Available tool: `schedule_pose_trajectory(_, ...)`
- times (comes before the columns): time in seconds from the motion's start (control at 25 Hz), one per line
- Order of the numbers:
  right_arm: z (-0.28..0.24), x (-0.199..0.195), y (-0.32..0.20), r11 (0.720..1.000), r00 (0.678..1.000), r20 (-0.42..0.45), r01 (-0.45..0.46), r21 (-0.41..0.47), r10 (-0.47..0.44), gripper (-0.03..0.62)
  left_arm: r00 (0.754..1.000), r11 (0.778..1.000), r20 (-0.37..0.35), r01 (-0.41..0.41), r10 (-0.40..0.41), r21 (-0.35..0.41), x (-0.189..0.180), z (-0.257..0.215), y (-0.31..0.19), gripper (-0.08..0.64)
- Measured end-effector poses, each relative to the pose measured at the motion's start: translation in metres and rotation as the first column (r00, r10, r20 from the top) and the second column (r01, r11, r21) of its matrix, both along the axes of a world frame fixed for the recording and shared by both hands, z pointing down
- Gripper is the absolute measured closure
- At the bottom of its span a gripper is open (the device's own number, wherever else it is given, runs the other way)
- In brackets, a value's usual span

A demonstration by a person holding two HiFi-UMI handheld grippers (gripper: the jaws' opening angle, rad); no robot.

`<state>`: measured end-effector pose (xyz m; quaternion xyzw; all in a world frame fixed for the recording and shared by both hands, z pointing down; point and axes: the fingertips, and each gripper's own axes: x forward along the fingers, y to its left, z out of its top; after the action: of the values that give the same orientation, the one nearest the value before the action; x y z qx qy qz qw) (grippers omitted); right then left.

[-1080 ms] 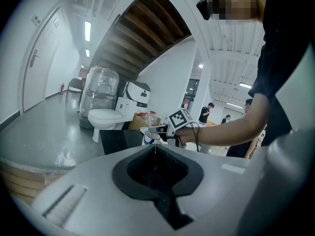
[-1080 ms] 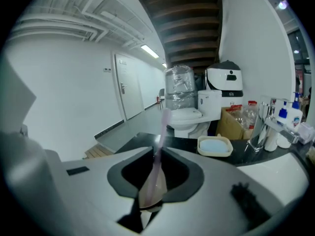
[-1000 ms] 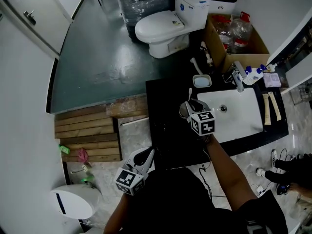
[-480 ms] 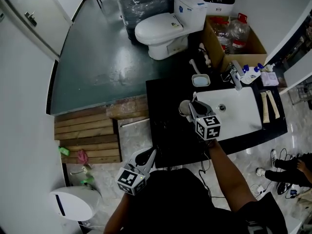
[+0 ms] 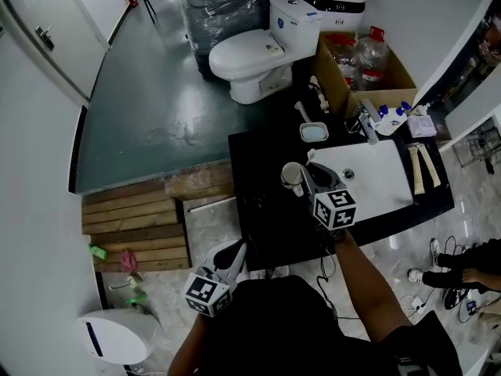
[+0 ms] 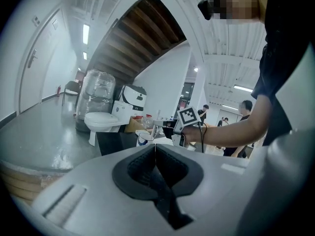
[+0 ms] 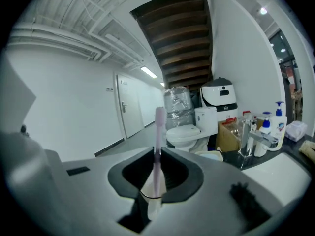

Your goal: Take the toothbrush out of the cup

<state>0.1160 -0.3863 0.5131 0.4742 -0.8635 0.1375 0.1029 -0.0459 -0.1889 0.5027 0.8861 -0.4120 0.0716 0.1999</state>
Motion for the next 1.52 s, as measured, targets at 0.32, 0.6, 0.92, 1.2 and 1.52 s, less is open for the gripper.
schedule_pose_trajectory(0.32, -0.029, 0.006, 0.009, 0.999, 1.000, -0.009, -0.010, 0.052, 0.011, 0.540, 0.999, 0.999, -0.021, -0.039, 0.039, 0.020, 0.008, -0.012, 0.008, 0.551)
schedule_pose_trajectory(0.6, -0.045, 0.016, 0.029, 0.997, 0.999, -0.018, -0.026, 0.074, 0.027, 0.540, 0.998, 0.997, -0.028, -0.055, 0.056, 0.052, 0.009, -0.018, 0.011, 0.552)
schedule_pose_trajectory(0.92, -0.040, 0.034, 0.065, 0.997, 0.998, -0.020, -0.054, 0.049, 0.056, 0.540, 0.997, 0.996, -0.039, -0.063, 0.065, 0.060, 0.008, -0.021, 0.013, 0.552)
schedule_pose_trajectory(1.2, -0.030, 0.047, 0.095, 0.996, 0.996, -0.005, -0.090, 0.023, 0.090, 0.540, 0.993, 0.992, -0.038, -0.108, 0.110, 0.064, 0.018, -0.022, 0.017, 0.552)
schedule_pose_trajectory(1.52, -0.015, 0.064, 0.123, 0.993, 0.993, 0.008, -0.118, -0.018, 0.118, 0.540, 0.986, 0.986, -0.038, -0.158, 0.160, 0.050, 0.034, -0.018, 0.026, 0.552)
